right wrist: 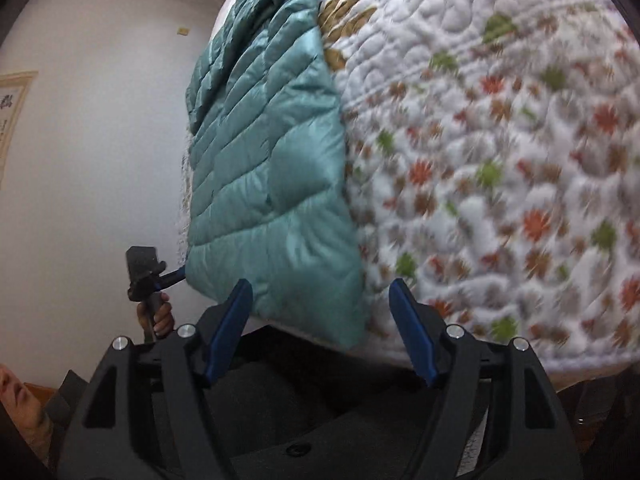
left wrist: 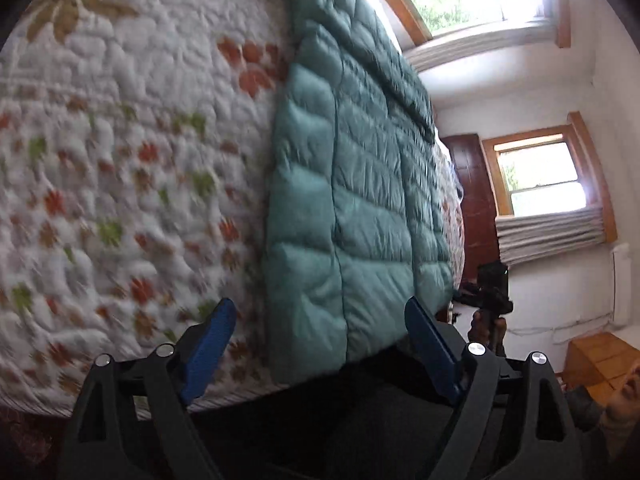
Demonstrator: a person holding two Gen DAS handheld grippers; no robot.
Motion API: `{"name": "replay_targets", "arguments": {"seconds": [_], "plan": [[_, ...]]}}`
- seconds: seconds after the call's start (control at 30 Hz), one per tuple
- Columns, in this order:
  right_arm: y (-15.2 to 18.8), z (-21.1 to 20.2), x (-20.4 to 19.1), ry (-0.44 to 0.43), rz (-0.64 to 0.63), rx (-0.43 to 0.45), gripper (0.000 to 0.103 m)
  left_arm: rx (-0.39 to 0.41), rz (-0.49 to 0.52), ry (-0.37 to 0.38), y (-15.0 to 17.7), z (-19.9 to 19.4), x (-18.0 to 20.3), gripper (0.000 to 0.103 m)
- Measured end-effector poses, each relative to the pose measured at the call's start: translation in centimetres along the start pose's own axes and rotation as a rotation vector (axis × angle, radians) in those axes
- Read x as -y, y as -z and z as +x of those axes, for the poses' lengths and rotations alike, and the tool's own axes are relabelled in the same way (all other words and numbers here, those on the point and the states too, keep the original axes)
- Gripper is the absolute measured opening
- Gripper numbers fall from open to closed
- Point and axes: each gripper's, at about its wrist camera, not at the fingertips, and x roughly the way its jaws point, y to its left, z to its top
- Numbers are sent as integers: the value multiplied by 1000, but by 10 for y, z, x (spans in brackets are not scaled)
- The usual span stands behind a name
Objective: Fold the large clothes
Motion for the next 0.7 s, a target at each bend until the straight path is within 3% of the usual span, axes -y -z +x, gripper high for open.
{"name": "replay_targets", "arguments": {"seconds": [0.1, 0.4, 0.43, 0.5, 0.57, 0.7], "plan": [[7, 11, 1, -25, 4, -4, 71, -42, 0, -15, 0, 15, -1, 87], [1, 19, -4, -95, 2, -15, 67, -32, -37, 24, 0, 9, -3, 85], [1, 17, -1, -103, 9, -15, 65, -31, -46, 25, 1, 8, -4, 76], [2, 14, 1, -115, 3, -15, 59, -69, -70, 22, 4, 10, -9, 35], [2, 16, 0, -128, -1, -17, 53, -77, -70, 14, 13, 12, -10, 32], [2, 18, -3, -125, -23, -3, 26, -37, -97, 53, 17, 6, -14, 16]]}}
